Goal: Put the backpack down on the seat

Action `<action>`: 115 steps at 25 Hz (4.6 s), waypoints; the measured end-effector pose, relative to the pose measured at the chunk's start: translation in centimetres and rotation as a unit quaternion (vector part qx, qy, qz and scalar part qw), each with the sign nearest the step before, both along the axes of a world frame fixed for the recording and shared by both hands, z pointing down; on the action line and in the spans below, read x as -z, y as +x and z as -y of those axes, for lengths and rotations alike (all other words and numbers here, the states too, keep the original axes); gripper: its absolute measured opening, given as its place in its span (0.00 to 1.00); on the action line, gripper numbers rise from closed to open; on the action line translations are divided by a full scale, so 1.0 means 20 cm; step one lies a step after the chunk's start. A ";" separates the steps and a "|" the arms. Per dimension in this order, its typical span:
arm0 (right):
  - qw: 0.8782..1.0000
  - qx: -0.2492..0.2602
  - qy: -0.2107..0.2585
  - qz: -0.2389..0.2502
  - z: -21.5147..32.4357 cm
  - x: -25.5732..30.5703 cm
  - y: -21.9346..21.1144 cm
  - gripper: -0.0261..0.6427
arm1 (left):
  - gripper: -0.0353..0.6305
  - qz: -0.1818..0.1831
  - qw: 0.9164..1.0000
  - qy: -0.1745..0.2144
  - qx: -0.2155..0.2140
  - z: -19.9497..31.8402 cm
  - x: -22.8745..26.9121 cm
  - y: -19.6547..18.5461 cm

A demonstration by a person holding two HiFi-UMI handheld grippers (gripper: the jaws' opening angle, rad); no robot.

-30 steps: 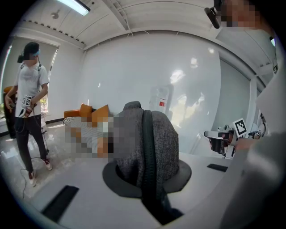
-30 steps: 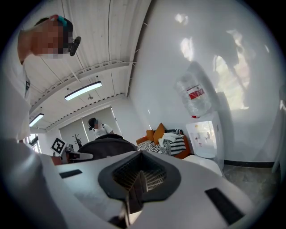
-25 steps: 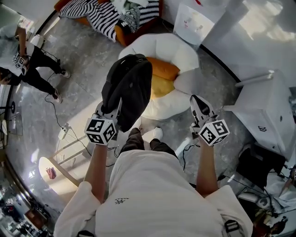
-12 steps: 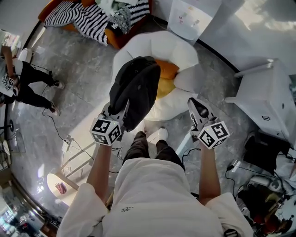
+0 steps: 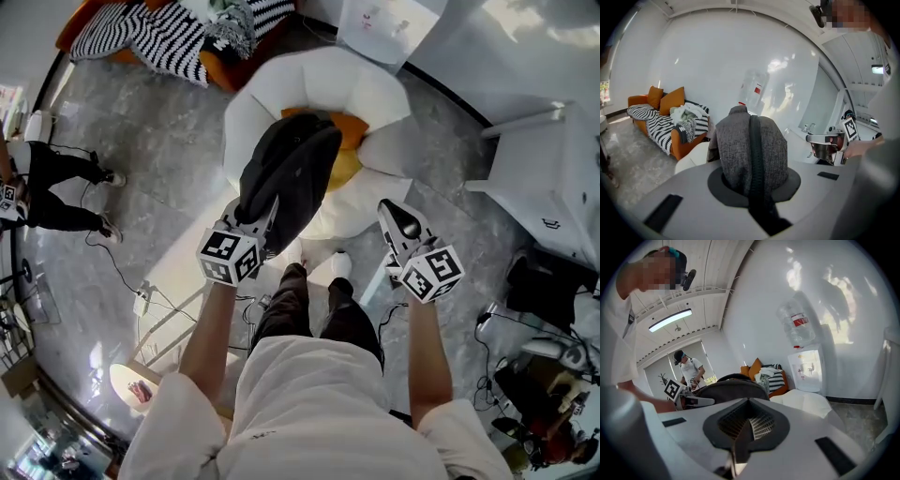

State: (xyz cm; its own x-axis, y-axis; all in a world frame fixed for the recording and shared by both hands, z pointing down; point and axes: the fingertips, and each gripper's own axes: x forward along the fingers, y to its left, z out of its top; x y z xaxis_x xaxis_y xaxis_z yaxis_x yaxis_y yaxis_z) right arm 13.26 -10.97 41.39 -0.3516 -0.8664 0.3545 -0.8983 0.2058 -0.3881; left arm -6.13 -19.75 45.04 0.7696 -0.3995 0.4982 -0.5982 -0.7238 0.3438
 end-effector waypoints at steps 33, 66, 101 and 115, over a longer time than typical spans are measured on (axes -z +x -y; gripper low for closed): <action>0.995 -0.040 -0.079 0.044 0.23 -1.03 -0.09 0.07 | 0.15 -0.002 0.993 -0.065 -0.101 0.23 -0.98 0.35; 0.995 -0.065 -0.073 0.032 0.27 -1.49 -0.05 0.07 | 0.15 -0.065 0.966 -0.104 -0.229 0.23 -1.45 0.71; 0.994 -0.047 -0.093 0.033 0.53 -1.77 -0.19 0.07 | 0.15 -0.048 0.966 -0.126 -0.220 0.84 -1.87 0.54; 0.993 -0.033 -0.105 0.035 0.54 -1.83 -0.25 0.07 | 0.19 -0.010 0.976 -0.133 -0.172 1.05 -2.05 0.37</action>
